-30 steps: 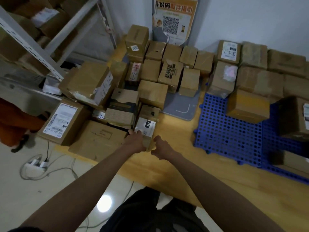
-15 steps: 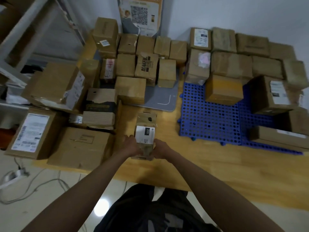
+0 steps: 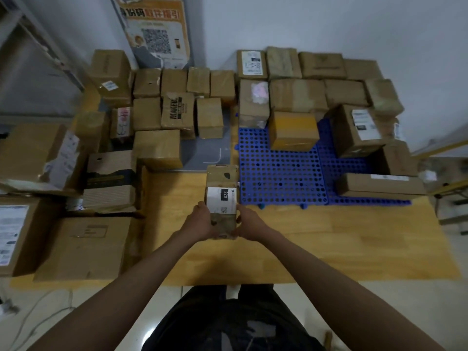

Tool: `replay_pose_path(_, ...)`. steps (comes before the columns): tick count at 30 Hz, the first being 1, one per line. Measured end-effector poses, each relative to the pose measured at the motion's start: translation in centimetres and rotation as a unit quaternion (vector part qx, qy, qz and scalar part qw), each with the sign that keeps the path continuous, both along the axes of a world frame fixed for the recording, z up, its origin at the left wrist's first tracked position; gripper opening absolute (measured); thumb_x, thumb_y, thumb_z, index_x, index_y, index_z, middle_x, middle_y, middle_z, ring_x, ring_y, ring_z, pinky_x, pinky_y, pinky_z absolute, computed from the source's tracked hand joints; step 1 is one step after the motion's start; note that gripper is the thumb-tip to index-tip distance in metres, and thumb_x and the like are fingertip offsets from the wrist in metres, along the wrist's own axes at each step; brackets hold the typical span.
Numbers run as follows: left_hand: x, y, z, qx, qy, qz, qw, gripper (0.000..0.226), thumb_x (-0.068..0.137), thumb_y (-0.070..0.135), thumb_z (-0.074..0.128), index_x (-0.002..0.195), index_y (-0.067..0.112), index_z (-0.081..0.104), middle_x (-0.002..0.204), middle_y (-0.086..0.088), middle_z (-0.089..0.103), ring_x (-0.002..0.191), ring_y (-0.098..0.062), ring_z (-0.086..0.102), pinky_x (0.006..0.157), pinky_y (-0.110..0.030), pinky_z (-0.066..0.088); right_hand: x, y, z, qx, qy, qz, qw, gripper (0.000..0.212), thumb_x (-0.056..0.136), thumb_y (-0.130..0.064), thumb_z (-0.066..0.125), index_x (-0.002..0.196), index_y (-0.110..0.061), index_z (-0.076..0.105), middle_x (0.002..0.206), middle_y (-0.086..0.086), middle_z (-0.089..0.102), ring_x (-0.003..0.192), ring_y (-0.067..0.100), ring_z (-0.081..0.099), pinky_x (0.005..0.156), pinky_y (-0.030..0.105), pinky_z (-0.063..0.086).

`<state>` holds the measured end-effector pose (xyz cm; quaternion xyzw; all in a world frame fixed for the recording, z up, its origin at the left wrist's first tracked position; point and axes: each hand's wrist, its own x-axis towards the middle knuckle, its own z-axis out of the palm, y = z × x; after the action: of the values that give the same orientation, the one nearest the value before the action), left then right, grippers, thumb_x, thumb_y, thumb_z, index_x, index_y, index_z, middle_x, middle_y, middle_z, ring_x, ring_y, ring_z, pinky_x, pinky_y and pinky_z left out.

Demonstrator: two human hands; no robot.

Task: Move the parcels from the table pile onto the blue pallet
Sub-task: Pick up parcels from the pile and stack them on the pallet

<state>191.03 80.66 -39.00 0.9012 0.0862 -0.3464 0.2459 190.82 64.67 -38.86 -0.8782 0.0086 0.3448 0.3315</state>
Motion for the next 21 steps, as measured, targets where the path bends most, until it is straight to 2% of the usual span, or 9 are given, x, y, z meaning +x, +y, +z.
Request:
replay_pose_path(2, 0.3, -1.4, 0.4, -0.007, -0.002, -0.009, 1.000, 0.093, 0.063, 0.017, 0.088, 0.135, 0.004, 0.032, 0.128, -0.013, 0.045, 0.111, -0.031, 0.054, 0.083, -0.040, 0.054, 0.0, -1.6, 0.1, 0.004, -0.014, 0.000, 1.000, 0.065, 0.076, -0.007, 0.079, 0.134, -0.008, 0.050, 0.126, 0.012, 0.059, 0.095, 0.018, 0.053, 0.073, 0.027, 0.040)
replay_pose_path(4, 0.6, -3.0, 0.7, -0.012, -0.002, -0.020, 1.000, 0.094, 0.062, 0.016, 0.089, 0.135, 0.005, 0.031, 0.129, -0.012, 0.045, 0.112, -0.031, 0.054, 0.082, -0.040, 0.054, 0.0, -3.4, 0.4, 0.002, -0.018, 0.002, 1.000, 0.064, 0.076, -0.006, 0.079, 0.133, -0.008, 0.051, 0.127, 0.012, 0.059, 0.094, 0.014, 0.051, 0.073, 0.025, 0.041)
replay_pose_path(8, 1.7, -7.3, 1.5, -0.028, -0.003, -0.060, 0.998, 0.095, 0.062, 0.014, 0.088, 0.136, 0.005, 0.031, 0.129, -0.012, 0.046, 0.112, -0.030, 0.053, 0.084, -0.040, 0.054, 0.4, -7.9, 1.8, -0.024, -0.014, -0.001, 1.000, 0.075, 0.075, -0.009, 0.080, 0.139, -0.006, 0.040, 0.132, 0.013, 0.054, 0.112, 0.028, 0.056, 0.081, 0.031, 0.048)
replay_pose_path(11, 3.1, -11.3, 2.6, -0.056, -0.025, -0.088, 0.994, 0.096, 0.061, 0.011, 0.088, 0.138, 0.006, 0.031, 0.131, -0.010, 0.047, 0.113, -0.028, 0.054, 0.088, -0.043, 0.054, 1.0, -11.9, 3.2, -0.036, -0.026, -0.020, 0.999, 0.077, 0.079, -0.012, 0.079, 0.142, -0.007, 0.034, 0.131, 0.013, 0.054, 0.113, 0.029, 0.056, 0.078, 0.029, 0.045)
replay_pose_path(15, 5.0, -17.2, 4.3, -0.060, -0.045, -0.122, 0.990, 0.093, 0.063, 0.010, 0.087, 0.137, 0.006, 0.032, 0.131, -0.010, 0.045, 0.113, -0.028, 0.054, 0.088, -0.045, 0.054, 2.2, -17.4, 5.5, -0.067, -0.061, -0.045, 0.995, 0.066, 0.086, -0.020, 0.072, 0.141, -0.007, 0.038, 0.134, 0.015, 0.052, 0.114, 0.032, 0.057, 0.078, 0.031, 0.045)
replay_pose_path(21, 6.8, -24.7, 6.0, -0.074, -0.068, -0.147, 0.984, 0.084, 0.067, 0.010, 0.085, 0.132, 0.006, 0.033, 0.127, -0.011, 0.044, 0.105, -0.029, 0.055, 0.081, -0.046, 0.055, 3.7, -24.6, 7.3, -0.096, -0.073, -0.084, 0.989, 0.060, 0.087, -0.022, 0.071, 0.136, -0.004, 0.041, 0.129, 0.017, 0.053, 0.111, 0.033, 0.059, 0.089, 0.044, 0.053)
